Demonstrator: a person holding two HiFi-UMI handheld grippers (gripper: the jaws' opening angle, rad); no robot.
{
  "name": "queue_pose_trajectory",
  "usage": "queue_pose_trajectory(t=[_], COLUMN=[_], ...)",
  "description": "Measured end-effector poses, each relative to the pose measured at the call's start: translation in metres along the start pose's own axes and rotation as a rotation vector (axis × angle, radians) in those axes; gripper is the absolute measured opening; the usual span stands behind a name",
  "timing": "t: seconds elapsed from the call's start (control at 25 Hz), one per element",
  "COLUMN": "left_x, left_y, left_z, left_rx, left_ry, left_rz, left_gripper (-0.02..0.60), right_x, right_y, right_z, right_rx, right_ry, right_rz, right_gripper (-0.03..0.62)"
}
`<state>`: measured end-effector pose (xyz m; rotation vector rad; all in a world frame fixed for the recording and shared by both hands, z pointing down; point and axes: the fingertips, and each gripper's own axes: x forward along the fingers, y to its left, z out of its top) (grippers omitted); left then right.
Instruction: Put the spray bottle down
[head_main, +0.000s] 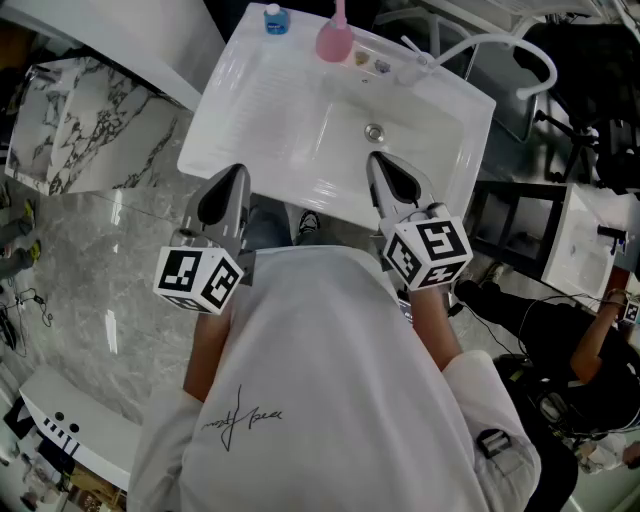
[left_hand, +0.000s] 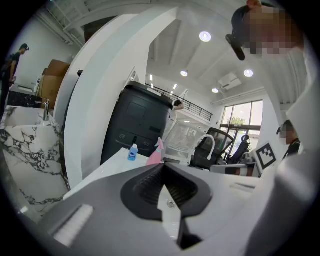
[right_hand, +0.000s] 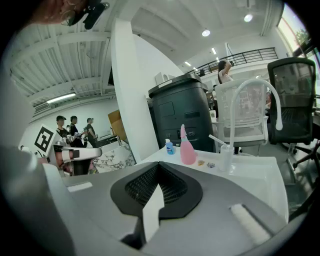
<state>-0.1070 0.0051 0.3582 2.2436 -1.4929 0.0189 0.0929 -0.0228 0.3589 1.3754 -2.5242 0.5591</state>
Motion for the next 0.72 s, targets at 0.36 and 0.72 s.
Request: queue_pose_trajectory(t=[0.36, 0.72], left_x=[-0.0003, 0.0030], left_y=[-0.0006, -0.0030], left_z=[-0.0012, -0.0025], left_rx=[-0.008, -0.005], left_ry=[0.006, 0.005], left_rz=[-0.003, -0.007], left_gripper=[0.054, 0.054], right_x=[0.0013, 0.0048], right_y=[0.0020, 0.0022], right_z=[-0.0027, -0.0029], right_rx=[0.015, 0.009], right_ry=[0.016, 0.014], right_rz=[0.005, 0.004], right_gripper=[-0.005, -0.005])
